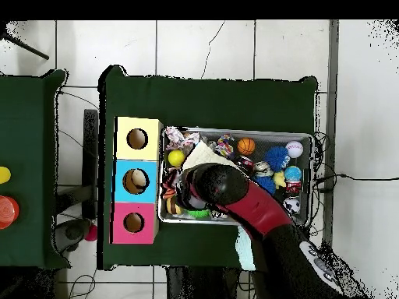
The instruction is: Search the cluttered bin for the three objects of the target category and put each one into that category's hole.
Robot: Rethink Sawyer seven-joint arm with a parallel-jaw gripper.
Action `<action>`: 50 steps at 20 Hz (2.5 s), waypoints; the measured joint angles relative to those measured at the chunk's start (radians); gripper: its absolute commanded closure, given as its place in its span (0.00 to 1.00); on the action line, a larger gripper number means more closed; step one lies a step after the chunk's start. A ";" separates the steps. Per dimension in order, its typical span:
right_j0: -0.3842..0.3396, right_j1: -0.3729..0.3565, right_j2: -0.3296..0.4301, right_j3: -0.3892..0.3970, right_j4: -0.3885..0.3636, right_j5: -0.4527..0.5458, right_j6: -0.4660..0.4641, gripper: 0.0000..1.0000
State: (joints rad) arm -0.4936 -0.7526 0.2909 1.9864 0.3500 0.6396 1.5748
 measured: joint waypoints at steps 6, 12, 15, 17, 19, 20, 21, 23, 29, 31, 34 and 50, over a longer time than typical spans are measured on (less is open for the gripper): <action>0.001 0.000 0.006 0.031 0.000 -0.005 0.000 1.00; 0.001 0.004 0.025 0.064 0.000 -0.047 0.000 1.00; 0.001 0.008 0.034 0.076 0.000 -0.071 0.000 1.00; 0.001 0.008 0.047 0.094 0.001 -0.095 0.000 1.00; 0.001 0.008 0.056 0.104 0.001 -0.103 0.000 1.00; 0.001 0.008 0.059 0.105 0.001 -0.103 0.000 1.00; 0.001 0.008 0.063 0.108 0.001 -0.103 0.000 1.00; 0.001 0.007 0.069 0.113 0.003 -0.103 0.000 1.00; -0.015 -0.011 0.099 0.153 0.025 -0.103 0.000 1.00; -0.021 -0.020 0.109 0.170 0.036 -0.103 0.000 1.00; -0.022 -0.032 0.120 0.183 0.044 -0.103 0.000 1.00; -0.012 -0.027 0.122 0.192 0.045 -0.103 0.000 0.00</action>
State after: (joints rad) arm -0.5055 -0.7798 0.4125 2.1783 0.3949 0.5365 1.5748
